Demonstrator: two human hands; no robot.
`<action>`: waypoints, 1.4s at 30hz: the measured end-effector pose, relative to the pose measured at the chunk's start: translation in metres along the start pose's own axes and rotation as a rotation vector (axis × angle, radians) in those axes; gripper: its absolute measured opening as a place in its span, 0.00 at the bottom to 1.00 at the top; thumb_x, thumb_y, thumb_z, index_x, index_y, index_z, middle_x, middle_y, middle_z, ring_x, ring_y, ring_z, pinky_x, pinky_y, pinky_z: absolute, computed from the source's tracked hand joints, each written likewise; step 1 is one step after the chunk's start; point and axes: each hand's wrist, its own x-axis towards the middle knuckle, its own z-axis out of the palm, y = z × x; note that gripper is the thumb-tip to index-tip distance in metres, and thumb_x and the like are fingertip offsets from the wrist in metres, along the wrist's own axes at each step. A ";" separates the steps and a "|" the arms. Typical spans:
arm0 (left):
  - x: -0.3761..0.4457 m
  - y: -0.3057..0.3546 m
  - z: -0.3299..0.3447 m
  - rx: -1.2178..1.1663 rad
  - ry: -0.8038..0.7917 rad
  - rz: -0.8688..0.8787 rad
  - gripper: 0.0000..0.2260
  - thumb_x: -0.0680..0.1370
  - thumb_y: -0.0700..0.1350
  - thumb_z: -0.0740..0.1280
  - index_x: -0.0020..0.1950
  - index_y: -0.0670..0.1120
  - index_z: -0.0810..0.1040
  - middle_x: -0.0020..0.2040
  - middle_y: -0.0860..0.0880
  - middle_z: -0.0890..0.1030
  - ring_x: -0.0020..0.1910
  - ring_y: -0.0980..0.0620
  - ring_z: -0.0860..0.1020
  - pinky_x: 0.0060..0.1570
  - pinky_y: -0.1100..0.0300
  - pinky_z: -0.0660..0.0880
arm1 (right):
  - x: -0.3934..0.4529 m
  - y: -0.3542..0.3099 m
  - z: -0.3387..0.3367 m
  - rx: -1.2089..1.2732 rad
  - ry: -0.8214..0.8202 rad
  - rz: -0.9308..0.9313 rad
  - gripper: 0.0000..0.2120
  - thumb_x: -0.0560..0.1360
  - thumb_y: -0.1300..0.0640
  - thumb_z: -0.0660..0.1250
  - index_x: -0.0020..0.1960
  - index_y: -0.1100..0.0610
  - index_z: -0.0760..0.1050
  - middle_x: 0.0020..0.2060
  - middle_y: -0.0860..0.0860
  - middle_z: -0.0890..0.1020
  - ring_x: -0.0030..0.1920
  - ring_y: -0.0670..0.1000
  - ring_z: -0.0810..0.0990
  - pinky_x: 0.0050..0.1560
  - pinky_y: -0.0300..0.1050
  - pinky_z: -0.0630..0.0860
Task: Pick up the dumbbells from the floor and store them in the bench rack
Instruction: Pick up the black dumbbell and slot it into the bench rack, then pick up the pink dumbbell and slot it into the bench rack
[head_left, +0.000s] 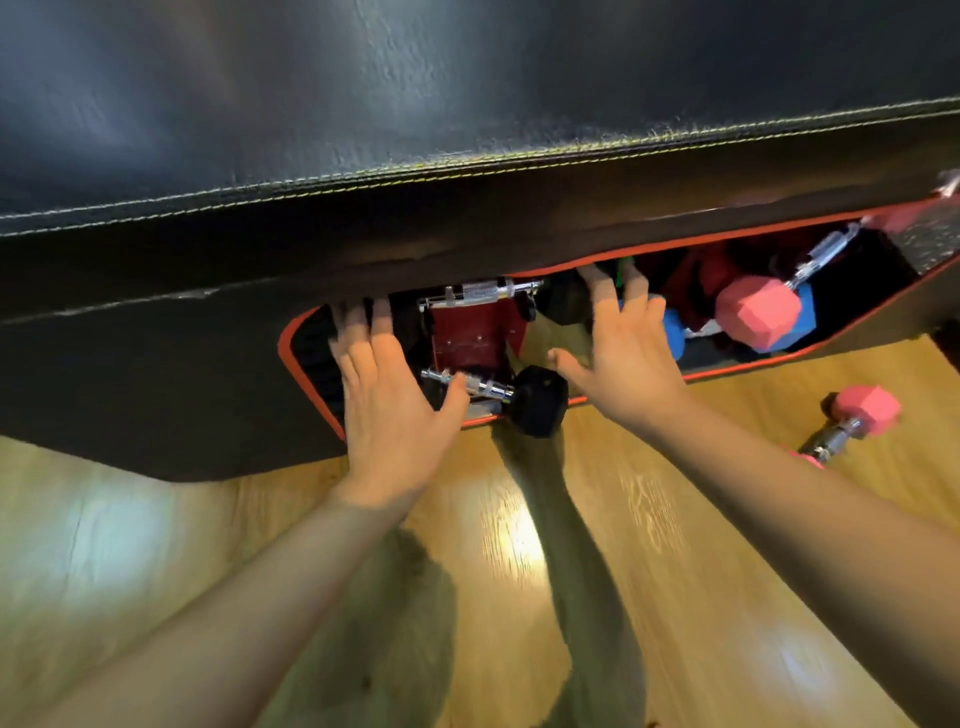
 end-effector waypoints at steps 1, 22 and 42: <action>0.000 0.000 0.002 0.026 0.011 0.042 0.39 0.72 0.56 0.71 0.75 0.38 0.59 0.73 0.39 0.63 0.75 0.40 0.55 0.73 0.41 0.61 | 0.001 0.003 0.001 0.005 0.008 -0.018 0.40 0.72 0.42 0.69 0.77 0.54 0.55 0.68 0.66 0.64 0.59 0.68 0.67 0.62 0.59 0.67; -0.003 0.096 0.042 -0.196 -0.359 0.646 0.17 0.77 0.48 0.67 0.66 0.49 0.75 0.72 0.51 0.71 0.78 0.52 0.59 0.72 0.53 0.63 | -0.037 0.057 -0.036 0.223 0.025 0.081 0.34 0.73 0.48 0.70 0.74 0.50 0.59 0.70 0.54 0.61 0.69 0.60 0.63 0.66 0.57 0.69; -0.062 0.197 0.213 -0.011 -0.920 0.819 0.14 0.78 0.52 0.65 0.64 0.53 0.74 0.60 0.53 0.73 0.62 0.52 0.70 0.58 0.48 0.73 | -0.156 0.305 0.073 0.161 -0.256 0.714 0.34 0.69 0.51 0.75 0.69 0.51 0.61 0.63 0.57 0.66 0.63 0.64 0.67 0.60 0.56 0.68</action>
